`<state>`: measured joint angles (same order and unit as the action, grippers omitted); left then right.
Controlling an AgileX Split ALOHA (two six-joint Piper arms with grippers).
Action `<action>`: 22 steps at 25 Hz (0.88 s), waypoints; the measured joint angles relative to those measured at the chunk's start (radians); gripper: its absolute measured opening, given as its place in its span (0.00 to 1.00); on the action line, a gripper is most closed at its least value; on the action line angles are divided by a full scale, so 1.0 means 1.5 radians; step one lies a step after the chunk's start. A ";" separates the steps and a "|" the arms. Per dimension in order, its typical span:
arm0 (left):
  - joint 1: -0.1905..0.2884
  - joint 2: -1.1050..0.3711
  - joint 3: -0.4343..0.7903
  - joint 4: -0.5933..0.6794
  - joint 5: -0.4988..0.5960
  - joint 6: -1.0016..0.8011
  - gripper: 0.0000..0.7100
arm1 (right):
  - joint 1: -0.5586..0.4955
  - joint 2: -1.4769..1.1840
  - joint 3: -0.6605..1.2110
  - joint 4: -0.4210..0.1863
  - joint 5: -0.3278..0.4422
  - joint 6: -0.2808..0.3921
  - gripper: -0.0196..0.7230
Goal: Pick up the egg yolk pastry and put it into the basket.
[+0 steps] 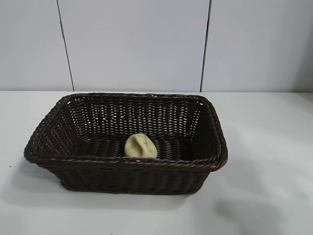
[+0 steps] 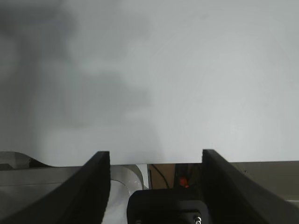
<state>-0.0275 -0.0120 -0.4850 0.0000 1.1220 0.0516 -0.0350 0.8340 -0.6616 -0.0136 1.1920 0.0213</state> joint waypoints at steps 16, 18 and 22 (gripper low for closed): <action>0.000 0.000 0.000 0.000 0.000 0.000 0.72 | 0.000 -0.472 0.127 0.002 -0.077 -0.005 0.60; 0.000 0.000 0.000 0.000 0.000 0.000 0.72 | 0.000 -0.515 0.127 0.002 -0.076 -0.005 0.60; 0.000 0.000 0.000 0.000 0.000 0.000 0.72 | 0.000 -0.567 0.127 0.002 -0.071 -0.005 0.60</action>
<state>-0.0275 -0.0120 -0.4850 0.0000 1.1220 0.0516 -0.0350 -0.0160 -0.4717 -0.0106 1.0854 0.0132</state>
